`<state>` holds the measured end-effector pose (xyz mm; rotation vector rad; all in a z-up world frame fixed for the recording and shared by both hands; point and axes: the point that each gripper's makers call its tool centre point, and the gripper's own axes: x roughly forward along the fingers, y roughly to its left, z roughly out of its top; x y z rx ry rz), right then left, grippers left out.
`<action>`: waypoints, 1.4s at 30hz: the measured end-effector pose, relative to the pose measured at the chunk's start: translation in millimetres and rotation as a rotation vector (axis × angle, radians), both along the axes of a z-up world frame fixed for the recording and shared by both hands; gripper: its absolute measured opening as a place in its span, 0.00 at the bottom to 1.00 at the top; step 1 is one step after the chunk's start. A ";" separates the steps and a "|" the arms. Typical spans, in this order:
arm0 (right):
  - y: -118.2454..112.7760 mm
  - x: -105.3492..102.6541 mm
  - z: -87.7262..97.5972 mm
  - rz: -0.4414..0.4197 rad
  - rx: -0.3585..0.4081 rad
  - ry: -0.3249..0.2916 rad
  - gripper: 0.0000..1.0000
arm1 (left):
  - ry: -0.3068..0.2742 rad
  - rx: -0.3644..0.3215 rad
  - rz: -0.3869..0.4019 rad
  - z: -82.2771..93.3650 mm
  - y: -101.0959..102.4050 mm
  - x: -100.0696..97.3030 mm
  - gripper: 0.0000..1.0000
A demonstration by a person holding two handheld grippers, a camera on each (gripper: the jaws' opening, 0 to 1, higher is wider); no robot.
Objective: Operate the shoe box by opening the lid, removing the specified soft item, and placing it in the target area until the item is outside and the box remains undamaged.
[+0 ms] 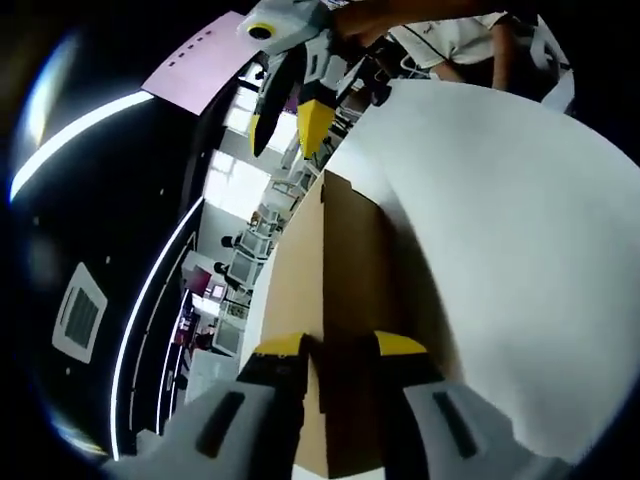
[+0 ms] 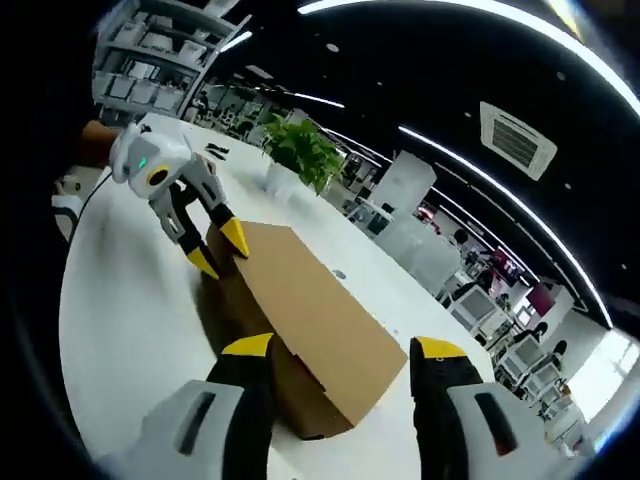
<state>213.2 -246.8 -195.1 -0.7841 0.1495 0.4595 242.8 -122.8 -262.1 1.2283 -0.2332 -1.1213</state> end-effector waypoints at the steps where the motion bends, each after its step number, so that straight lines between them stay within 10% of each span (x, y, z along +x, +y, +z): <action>1: 4.8 -0.2 -3.6 0.007 -0.010 0.007 0.56 | 0.001 -0.007 -0.001 -0.1 0.3 0.2 0.24; 18: 13.0 15.9 -56.3 0.061 -0.397 -0.033 0.68 | -0.001 -0.007 -0.009 0.5 0.1 0.1 0.25; 28: 18.5 19.0 -47.1 0.059 -0.490 -0.164 0.61 | -0.002 0.002 0.006 -0.3 0.3 0.2 0.25; 42: 17.0 24.1 -51.0 0.031 -0.538 -0.188 0.60 | 0.006 0.004 0.007 -0.3 -0.2 -0.9 0.25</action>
